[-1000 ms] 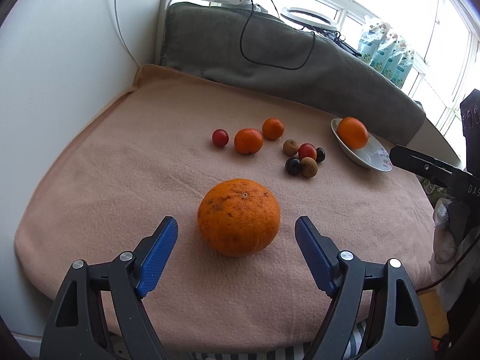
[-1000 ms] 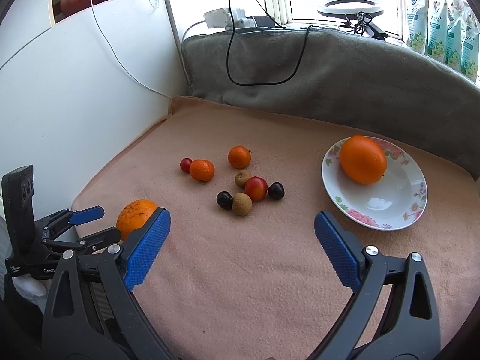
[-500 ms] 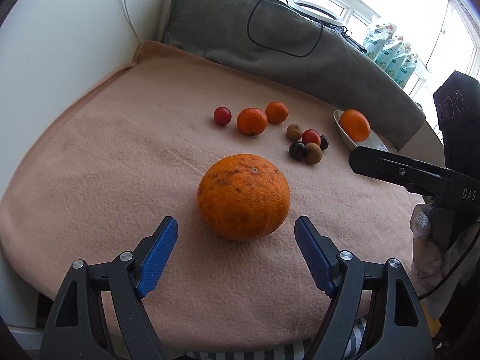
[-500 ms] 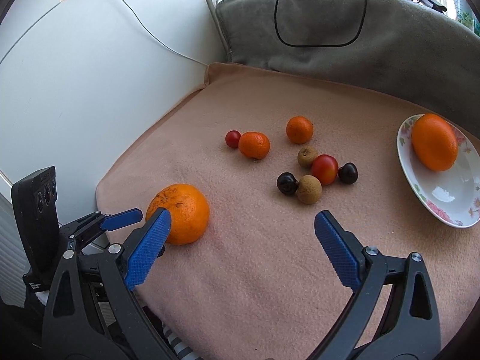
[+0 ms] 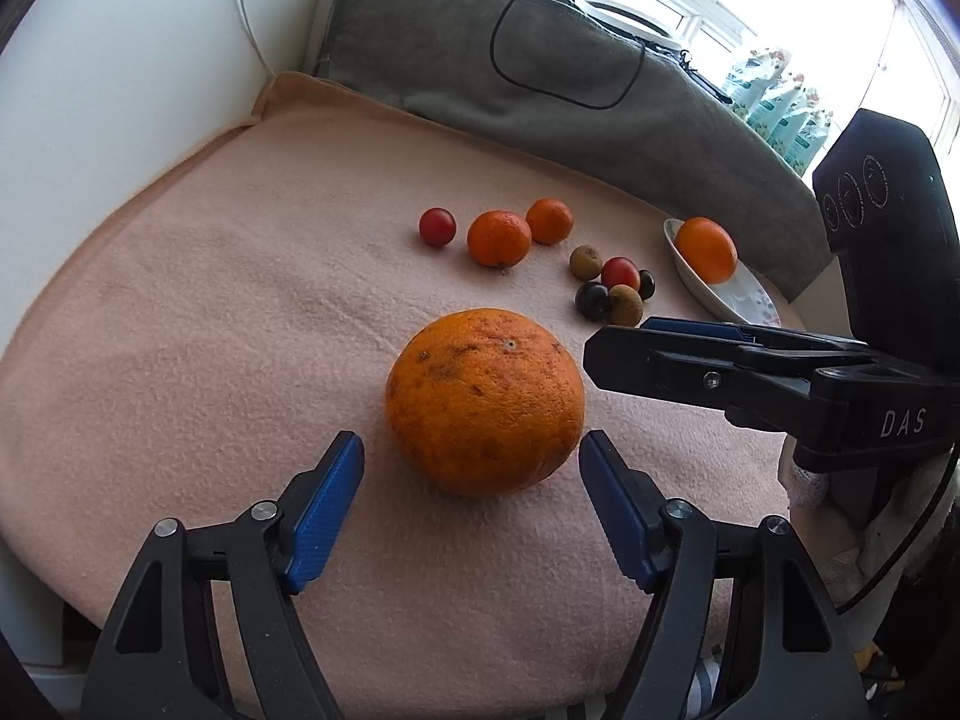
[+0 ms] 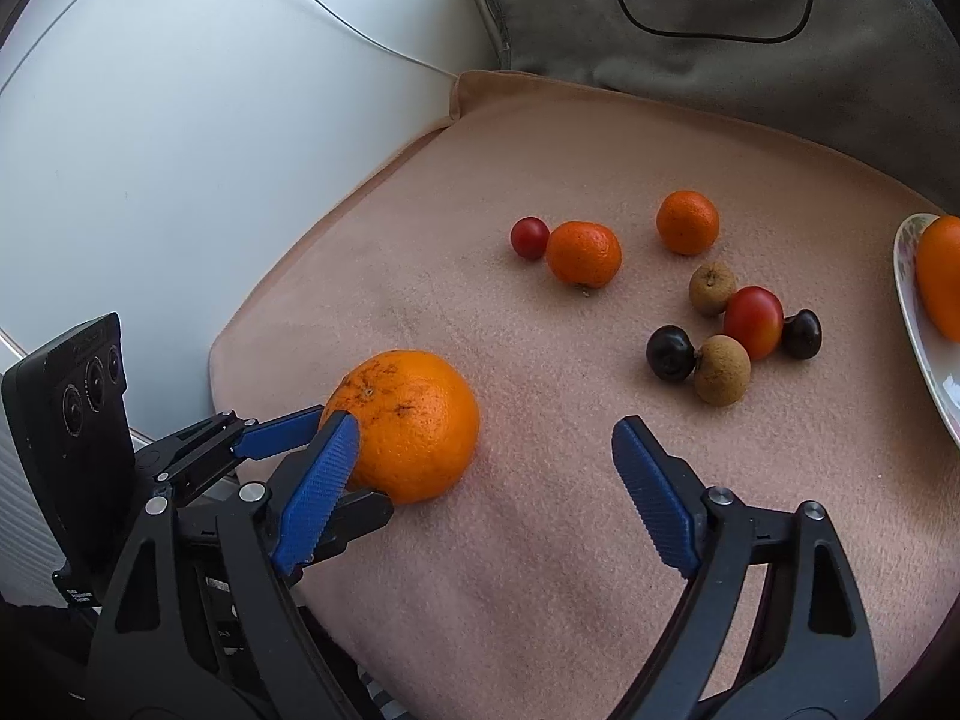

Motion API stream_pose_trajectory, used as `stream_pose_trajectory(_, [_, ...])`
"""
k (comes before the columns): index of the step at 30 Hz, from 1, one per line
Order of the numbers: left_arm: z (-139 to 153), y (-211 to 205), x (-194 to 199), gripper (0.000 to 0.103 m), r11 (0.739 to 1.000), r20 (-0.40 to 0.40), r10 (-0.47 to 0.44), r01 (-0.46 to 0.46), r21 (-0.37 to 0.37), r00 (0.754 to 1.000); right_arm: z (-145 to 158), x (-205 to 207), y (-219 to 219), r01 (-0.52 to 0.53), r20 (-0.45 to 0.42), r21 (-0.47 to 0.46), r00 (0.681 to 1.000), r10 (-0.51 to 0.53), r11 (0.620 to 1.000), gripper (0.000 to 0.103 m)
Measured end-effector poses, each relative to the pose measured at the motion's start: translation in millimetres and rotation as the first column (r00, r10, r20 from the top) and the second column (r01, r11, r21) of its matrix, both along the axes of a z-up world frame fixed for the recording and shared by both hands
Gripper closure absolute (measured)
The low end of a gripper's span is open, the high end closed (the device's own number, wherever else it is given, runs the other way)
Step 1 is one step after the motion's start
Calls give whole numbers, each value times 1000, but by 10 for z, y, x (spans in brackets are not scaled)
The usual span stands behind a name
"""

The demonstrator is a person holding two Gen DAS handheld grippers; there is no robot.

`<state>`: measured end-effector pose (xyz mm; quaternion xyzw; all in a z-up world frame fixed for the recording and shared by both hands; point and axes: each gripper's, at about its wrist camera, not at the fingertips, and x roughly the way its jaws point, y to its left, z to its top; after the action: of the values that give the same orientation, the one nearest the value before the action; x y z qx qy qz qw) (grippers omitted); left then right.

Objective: Organize fruits
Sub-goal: 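Move the right gripper to the large rough orange and close on it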

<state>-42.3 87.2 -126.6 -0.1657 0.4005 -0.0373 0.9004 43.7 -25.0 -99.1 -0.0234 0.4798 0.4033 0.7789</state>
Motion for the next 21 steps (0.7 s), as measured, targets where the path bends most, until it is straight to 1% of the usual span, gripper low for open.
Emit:
stream_pose_trajectory(4, [-19, 14, 14, 29, 1000, 0, -3, 3, -3, 1000, -39, 20, 81, -12, -20, 2, 1000, 12, 1000, 18])
stream_pose_trajectory(13, [-37, 29, 29, 30, 1000, 4, -14, 14, -12, 1000, -146, 100, 209, -31, -66, 15, 997, 32, 999, 20])
stream_pose_trajectory(17, [-41, 25, 39, 33, 999, 5, -23, 23, -26, 1000, -178, 142, 241, -34, -96, 33, 995, 37, 999, 20])
stream_pose_trajectory(21, [-59, 2, 52, 36, 999, 3, -30, 31, -36, 1000, -210, 162, 311, -50, -117, 46, 992, 55, 998, 23])
